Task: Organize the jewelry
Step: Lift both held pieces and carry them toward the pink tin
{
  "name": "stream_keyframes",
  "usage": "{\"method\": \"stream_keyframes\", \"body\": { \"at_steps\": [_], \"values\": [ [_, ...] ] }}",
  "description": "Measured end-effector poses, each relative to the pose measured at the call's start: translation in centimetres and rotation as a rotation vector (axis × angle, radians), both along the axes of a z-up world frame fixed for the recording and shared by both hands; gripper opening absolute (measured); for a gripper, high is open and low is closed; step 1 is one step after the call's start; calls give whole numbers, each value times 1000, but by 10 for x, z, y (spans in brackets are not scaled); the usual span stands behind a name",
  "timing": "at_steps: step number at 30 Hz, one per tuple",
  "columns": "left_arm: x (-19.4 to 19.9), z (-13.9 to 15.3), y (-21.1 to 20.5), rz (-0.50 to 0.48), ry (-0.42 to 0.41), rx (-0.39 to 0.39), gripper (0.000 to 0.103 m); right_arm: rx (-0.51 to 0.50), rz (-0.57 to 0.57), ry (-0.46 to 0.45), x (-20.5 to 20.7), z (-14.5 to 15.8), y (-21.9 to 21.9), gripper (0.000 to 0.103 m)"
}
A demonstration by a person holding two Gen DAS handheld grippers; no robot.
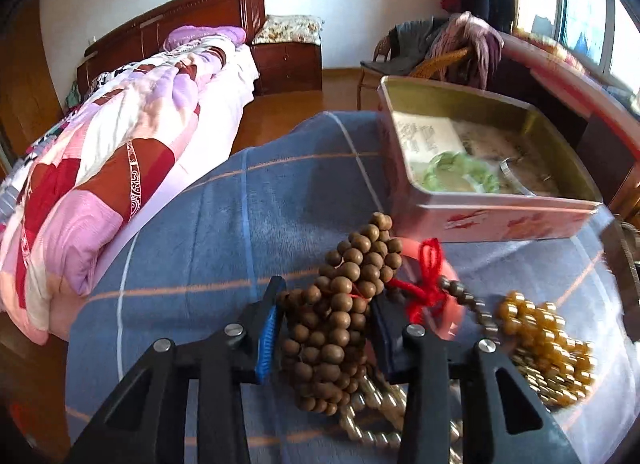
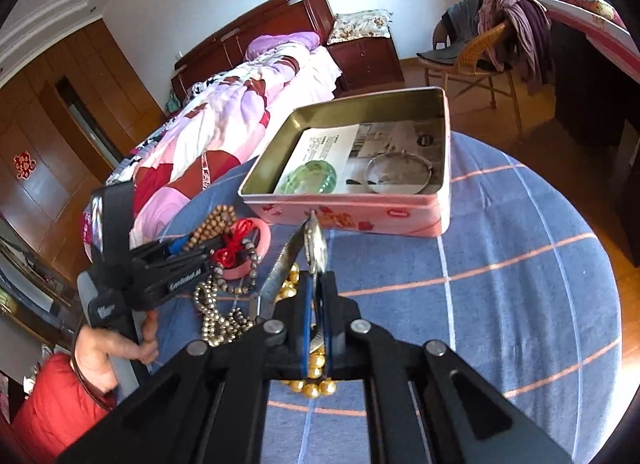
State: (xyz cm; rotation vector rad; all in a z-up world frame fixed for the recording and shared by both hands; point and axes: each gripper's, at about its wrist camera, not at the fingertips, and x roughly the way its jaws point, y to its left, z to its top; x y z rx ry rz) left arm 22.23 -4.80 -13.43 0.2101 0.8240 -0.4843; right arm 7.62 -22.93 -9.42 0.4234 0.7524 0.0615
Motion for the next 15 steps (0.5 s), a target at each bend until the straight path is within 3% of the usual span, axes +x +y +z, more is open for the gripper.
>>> {"method": "stream_keyframes", "body": {
  "at_steps": [3, 7, 12, 15],
  "values": [
    [-21, 24, 17, 1, -13, -126, 40, 16, -2, -27, -6, 7, -2, 7],
    [-46, 52, 35, 20, -33, -238, 41, 13, 2, -44, -9, 14, 2, 7],
    [-75, 68, 52, 62, -38, -314, 41, 18, 1, -69, -19, 20, 10, 7],
    [-92, 69, 53, 72, -51, -303, 41, 14, 3, -86, -26, 26, 13, 7]
  ]
}}
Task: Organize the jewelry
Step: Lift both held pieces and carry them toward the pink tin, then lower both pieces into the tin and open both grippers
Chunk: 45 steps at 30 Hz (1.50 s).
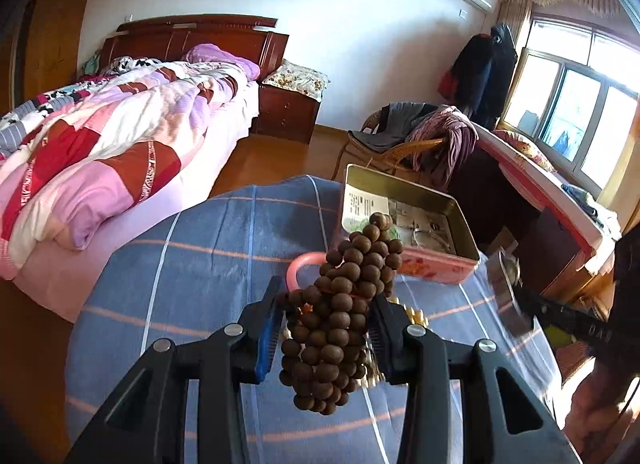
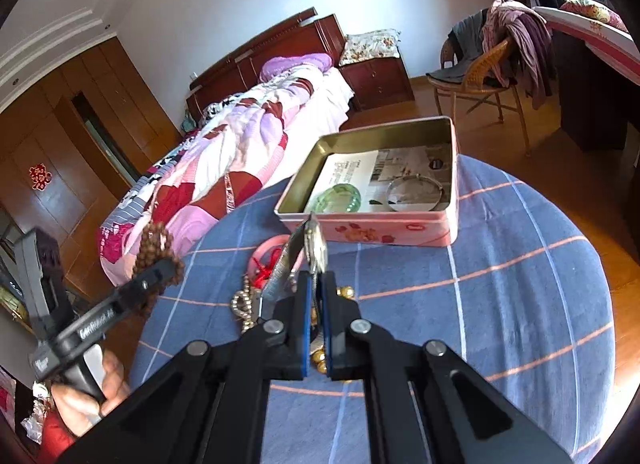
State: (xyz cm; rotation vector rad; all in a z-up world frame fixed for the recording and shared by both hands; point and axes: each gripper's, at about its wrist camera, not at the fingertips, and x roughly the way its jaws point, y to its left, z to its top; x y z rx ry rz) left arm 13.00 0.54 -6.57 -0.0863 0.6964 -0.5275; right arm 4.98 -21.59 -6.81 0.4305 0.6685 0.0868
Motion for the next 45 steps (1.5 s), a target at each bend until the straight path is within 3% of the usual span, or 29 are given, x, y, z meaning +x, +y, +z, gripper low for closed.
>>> {"method": "stream_keyframes", "body": {
  "at_steps": [4, 17, 22, 28, 36, 42, 45],
  "values": [
    [-14, -5, -2, -5, 25, 6, 41, -46, -12, -7, -7, 6, 6, 7],
    [-34, -25, -27, -89, 74, 47, 41, -66, -46, 39, -21, -6, -9, 7],
    [-5, -6, -54, -126, 43, 21, 41, -121, -76, -7, 7, 12, -26, 7],
    [48, 12, -101, -133, -31, 64, 41, -177, -144, 0, 69, 11, -54, 7],
    [114, -19, -154, -122, 22, 102, 41, -147, -189, 103, 116, -28, -77, 7],
    [134, -44, -170, -108, 71, 152, 41, -188, -174, 122, 126, -35, -73, 8],
    [135, -49, -176, -89, 83, 188, 42, -202, -151, 119, 129, -36, -71, 13]
  ]
}}
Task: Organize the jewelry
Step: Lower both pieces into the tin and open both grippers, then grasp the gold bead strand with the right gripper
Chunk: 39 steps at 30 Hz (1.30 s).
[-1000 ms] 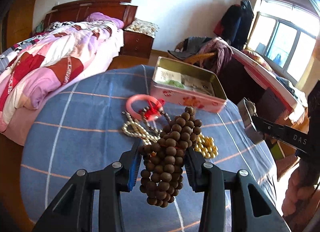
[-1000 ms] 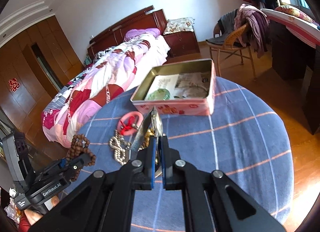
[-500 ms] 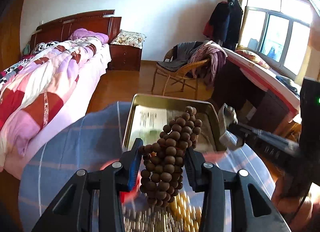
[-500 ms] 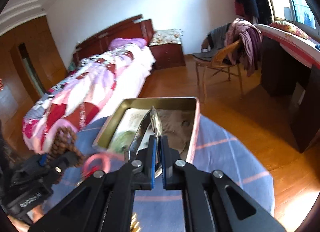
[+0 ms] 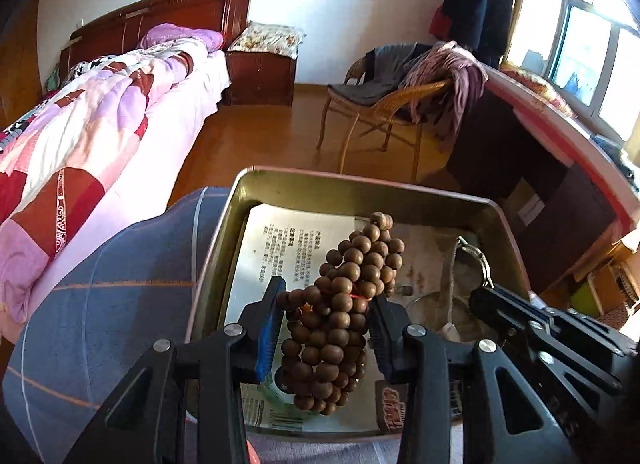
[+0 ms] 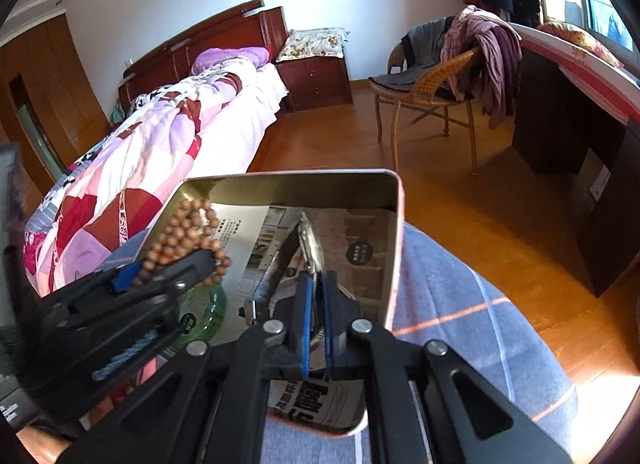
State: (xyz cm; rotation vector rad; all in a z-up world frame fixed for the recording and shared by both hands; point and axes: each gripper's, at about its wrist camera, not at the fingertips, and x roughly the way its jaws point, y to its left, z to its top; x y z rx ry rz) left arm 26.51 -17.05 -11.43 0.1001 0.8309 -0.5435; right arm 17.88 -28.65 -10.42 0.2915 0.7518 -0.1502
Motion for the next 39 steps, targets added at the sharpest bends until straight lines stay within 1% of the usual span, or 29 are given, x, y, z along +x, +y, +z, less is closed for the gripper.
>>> {"method": "stream_keyframes", "body": {
  "at_steps": [1, 2, 3, 4, 5, 7, 11, 14, 18, 21, 24, 28, 30, 33, 36, 39],
  "values": [
    [0, 0, -2, 9, -6, 17, 45, -4, 5, 2, 1, 0, 0, 15],
    [0, 0, -6, 17, -10, 38, 56, -2, 11, -1, -1, 1, 1, 17],
    [-1, 0, -7, 29, -15, 64, 69, 6, 14, -14, -3, 3, 0, 23],
    [-4, 2, -6, 50, -32, 84, 73, 8, 9, -24, -4, 5, -1, 30],
    [-3, 4, -7, 53, -38, 85, 74, 7, 7, -43, -9, 10, -2, 38],
    [-8, 12, -3, 50, -43, 88, 76, -2, 0, -77, -17, 19, -1, 47],
    [-26, 30, 5, 41, -90, 122, 76, -17, -14, -116, -42, 37, 5, 48],
    [-41, 41, 17, 53, -101, 122, 76, -13, -21, -135, -62, 48, 15, 48],
    [-67, 47, 50, 73, -112, 106, 76, -22, -20, -131, -89, 51, 26, 48],
    [-87, 44, 84, 110, -93, 77, 76, -10, -11, -113, -109, 44, 32, 48],
    [-108, 40, 117, 159, -86, 64, 76, 12, 4, -90, -126, 32, 40, 48],
    [-136, 31, 155, 227, -60, 41, 76, 34, 25, -53, -137, 19, 51, 48],
    [-152, 26, 169, 248, -46, 25, 76, 49, 38, -42, -141, 14, 56, 46],
    [-168, 17, 181, 267, -28, 12, 76, 67, 50, -34, -148, 9, 64, 46],
    [-179, 10, 189, 266, -7, -3, 76, 75, 72, -22, -155, 2, 73, 38],
    [-186, 5, 193, 265, -9, 7, 76, 74, 99, -11, -157, -1, 81, 35]
  ]
}}
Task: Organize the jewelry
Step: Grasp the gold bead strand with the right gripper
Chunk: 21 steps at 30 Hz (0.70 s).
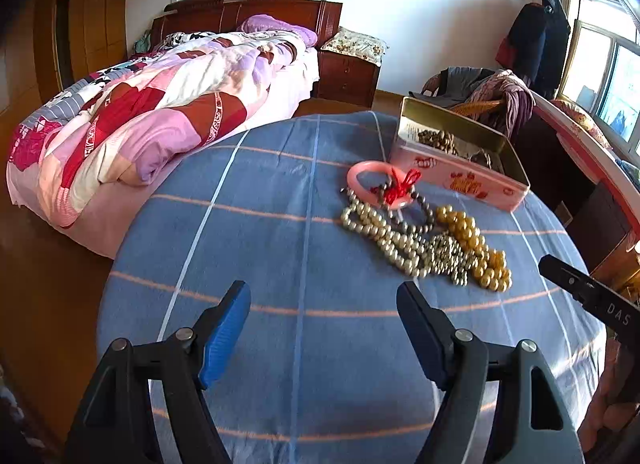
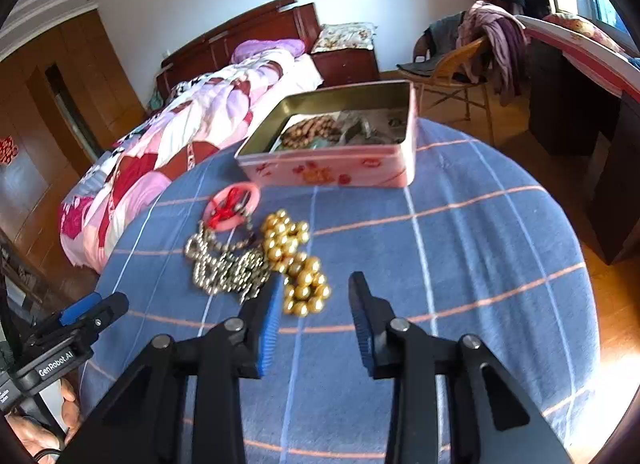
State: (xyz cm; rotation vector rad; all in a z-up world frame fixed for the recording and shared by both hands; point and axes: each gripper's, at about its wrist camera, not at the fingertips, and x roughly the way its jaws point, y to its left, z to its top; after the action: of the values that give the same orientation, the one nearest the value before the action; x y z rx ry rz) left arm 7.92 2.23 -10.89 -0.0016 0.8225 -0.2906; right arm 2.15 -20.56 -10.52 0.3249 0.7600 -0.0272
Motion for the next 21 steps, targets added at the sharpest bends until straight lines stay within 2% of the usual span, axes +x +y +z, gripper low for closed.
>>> {"method": "stream_keyframes", "body": {
  "at_steps": [5, 11, 19, 21],
  "values": [
    [-6, 1, 3, -12, -22, 4, 76, -1, 43, 2, 7, -1, 9, 34],
    [-10, 6, 5, -21, -46, 16, 76, -12, 88, 37, 41, -11, 20, 35],
    [-5, 3, 5, -27, -42, 33, 76, -67, 101, 111, 78, -30, 28, 36],
    [-4, 3, 4, -29, -42, 35, 76, -52, 108, 144, 84, -36, 27, 36]
  ]
}}
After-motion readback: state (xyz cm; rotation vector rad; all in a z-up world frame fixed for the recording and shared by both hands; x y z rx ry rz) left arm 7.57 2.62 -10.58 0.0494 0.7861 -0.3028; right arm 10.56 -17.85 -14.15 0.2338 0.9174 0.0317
